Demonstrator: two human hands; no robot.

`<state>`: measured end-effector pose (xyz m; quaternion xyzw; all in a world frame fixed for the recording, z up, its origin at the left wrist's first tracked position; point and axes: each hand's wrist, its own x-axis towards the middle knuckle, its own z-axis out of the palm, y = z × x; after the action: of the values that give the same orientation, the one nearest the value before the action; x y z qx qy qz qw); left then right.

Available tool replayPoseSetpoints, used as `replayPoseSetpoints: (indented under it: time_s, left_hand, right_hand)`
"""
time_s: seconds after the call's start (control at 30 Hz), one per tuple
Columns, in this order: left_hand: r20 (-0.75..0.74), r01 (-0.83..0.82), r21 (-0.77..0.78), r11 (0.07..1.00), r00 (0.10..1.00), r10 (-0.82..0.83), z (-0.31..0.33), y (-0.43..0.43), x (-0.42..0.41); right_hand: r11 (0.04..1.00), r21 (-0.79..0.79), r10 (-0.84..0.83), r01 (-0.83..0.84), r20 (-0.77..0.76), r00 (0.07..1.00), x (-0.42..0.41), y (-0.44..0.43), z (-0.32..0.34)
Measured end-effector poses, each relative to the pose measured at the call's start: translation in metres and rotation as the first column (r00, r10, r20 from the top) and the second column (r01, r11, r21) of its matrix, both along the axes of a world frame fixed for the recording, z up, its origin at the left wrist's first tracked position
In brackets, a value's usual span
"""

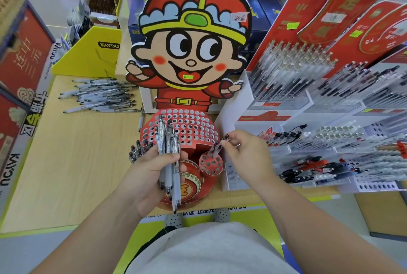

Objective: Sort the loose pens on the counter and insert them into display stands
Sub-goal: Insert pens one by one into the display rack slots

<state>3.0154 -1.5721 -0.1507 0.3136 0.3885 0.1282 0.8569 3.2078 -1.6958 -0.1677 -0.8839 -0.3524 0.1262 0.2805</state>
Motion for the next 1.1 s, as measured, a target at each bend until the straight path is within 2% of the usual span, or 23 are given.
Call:
replayPoseSetpoints:
  time_s: [0.2,0.4,0.67,0.83,0.9,0.97,1.03,1.1]
  left_hand:
    - [0.013,0.016,0.010,1.000,1.000,-0.016,-0.001,-0.001,-0.003]
    - [0.007,0.017,0.021,1.000,1.000,-0.017,-0.003,0.000,-0.005]
    - [-0.011,0.034,0.037,0.999,0.999,-0.033,-0.001,0.000,-0.004]
    - [-0.021,0.047,0.034,0.998,0.999,-0.047,0.004,-0.005,-0.002]
    - [-0.008,0.077,0.046,0.996,0.997,-0.076,0.007,-0.006,-0.001]
    - [0.012,0.111,0.055,0.992,0.994,-0.112,0.010,-0.006,-0.001]
    - [0.043,0.139,0.046,0.989,0.989,-0.141,0.014,-0.006,0.000]
    - [0.085,0.171,0.026,0.985,0.981,-0.172,0.018,-0.008,0.002]
  right_hand:
    - [1.000,-0.009,0.018,-0.018,0.039,0.999,-0.001,-0.002,-0.003]
    - [0.997,-0.079,0.015,-0.016,-0.019,1.000,-0.003,-0.005,-0.009]
    - [0.990,-0.138,0.028,-0.025,0.021,0.999,-0.006,0.002,-0.006]
    - [0.987,-0.159,-0.009,-0.002,-0.068,0.998,-0.005,0.003,0.001]
    - [0.988,-0.149,-0.039,0.026,-0.084,0.996,-0.003,0.002,0.010]
    - [0.996,-0.069,-0.060,0.056,-0.057,0.997,-0.003,0.001,0.023]
    - [0.997,0.044,-0.062,0.069,-0.148,0.987,-0.005,0.002,0.037]
    - [0.989,0.124,-0.022,0.078,-0.400,0.916,-0.011,0.004,0.050]
